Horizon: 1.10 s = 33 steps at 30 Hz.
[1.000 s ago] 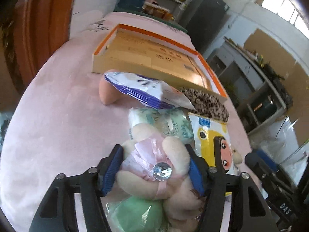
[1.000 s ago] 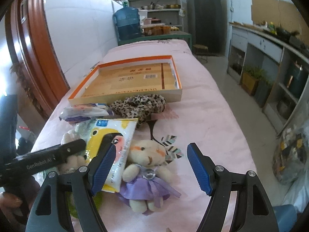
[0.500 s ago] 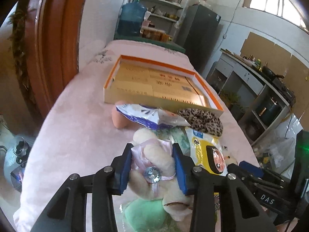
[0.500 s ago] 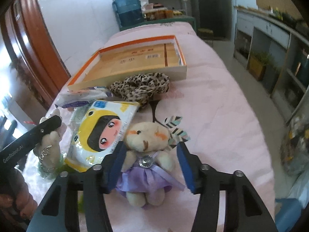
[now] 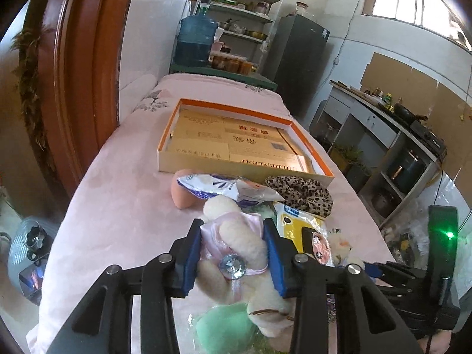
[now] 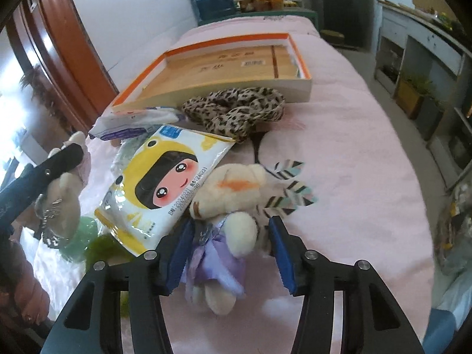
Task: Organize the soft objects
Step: 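Carry the bunny and teddy in both tools over the box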
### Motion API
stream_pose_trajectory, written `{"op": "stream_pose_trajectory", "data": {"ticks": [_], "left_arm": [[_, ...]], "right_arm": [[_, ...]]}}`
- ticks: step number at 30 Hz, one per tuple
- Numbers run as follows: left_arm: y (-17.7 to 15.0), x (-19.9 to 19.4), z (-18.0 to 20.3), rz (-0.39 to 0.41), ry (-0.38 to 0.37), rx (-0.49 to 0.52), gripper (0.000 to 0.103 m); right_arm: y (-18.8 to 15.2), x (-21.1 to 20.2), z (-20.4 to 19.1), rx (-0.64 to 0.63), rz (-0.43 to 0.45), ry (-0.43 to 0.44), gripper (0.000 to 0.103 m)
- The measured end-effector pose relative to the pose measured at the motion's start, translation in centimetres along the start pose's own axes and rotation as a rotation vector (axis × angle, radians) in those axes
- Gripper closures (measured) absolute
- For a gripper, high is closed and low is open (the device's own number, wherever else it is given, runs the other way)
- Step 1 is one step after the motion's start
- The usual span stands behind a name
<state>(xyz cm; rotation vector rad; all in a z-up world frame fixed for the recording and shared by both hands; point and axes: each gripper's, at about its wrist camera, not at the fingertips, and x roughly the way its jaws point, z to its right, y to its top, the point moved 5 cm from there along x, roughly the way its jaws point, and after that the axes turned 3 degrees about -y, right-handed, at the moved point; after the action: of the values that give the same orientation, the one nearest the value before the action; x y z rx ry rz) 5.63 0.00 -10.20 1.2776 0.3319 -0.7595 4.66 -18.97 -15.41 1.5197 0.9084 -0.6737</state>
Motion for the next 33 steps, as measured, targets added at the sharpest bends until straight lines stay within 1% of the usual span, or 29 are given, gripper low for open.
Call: {"op": "stream_pose_trajectory", "data": {"ticks": [1, 2, 3, 10, 19, 25, 33], "left_arm": [[0.1, -0.2, 0.0, 0.007, 0.001, 0.001, 0.063], [0.2, -0.4, 0.0, 0.014, 0.003, 0.002, 0.063], [0.4, -0.5, 0.0, 0.021, 0.006, 0.005, 0.063], [0.8, -0.9, 0.4, 0.03, 0.004, 0.016, 0.063], [1.4, -1.3, 0.3, 0.042, 0.037, 0.029, 0.063], [2.3, -1.3, -0.1, 0.052, 0.055, 0.028, 0.063], [4.0, -1.0, -0.3, 0.066, 0.077, 0.026, 0.063]], "right_arm": [[0.0, 0.0, -0.1, 0.008, 0.002, 0.029, 0.071], [-0.1, -0.1, -0.2, 0.019, 0.008, 0.044, 0.072], [0.0, -0.2, -0.3, 0.014, 0.013, 0.04, 0.072], [-0.1, -1.9, 0.1, 0.018, 0.044, 0.038, 0.073], [1.2, -4.3, 0.7, -0.002, 0.115, 0.009, 0.073], [2.5, -5.0, 0.5, -0.04, 0.15, -0.008, 0.073], [4.9, -5.9, 0.0, -0.075, 0.207, 0.007, 0.073]]}}
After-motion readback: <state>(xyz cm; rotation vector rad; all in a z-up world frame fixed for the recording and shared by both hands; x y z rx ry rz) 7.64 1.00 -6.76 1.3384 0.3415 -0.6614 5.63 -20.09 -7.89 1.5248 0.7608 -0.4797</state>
